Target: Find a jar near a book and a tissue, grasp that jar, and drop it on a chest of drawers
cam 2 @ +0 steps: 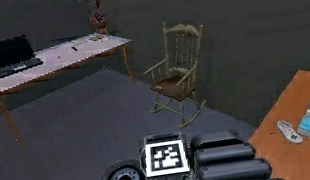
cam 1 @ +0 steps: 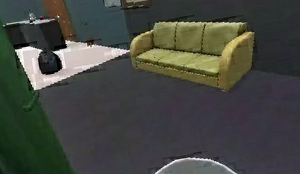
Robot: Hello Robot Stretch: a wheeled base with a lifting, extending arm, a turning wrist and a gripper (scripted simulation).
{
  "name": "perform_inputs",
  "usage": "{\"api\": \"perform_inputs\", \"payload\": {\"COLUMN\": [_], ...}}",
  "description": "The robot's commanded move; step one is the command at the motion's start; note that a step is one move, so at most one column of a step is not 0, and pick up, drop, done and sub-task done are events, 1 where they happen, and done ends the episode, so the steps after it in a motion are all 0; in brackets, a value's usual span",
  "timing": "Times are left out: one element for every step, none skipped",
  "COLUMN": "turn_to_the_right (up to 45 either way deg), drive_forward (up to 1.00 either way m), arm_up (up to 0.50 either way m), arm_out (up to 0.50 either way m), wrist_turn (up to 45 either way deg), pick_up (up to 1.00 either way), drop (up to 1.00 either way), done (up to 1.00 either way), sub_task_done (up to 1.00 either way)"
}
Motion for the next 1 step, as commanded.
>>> {"api": "perform_inputs", "payload": {"turn_to_the_right": [0.0], "drive_forward": [1.00], "arm_up": [0.00], "arm_out": [0.00], "wrist_turn": [0.0], "pick_up": [0.00], "drop": [0.00], "done": [0.00], "sub_task_done": [0.00]}}
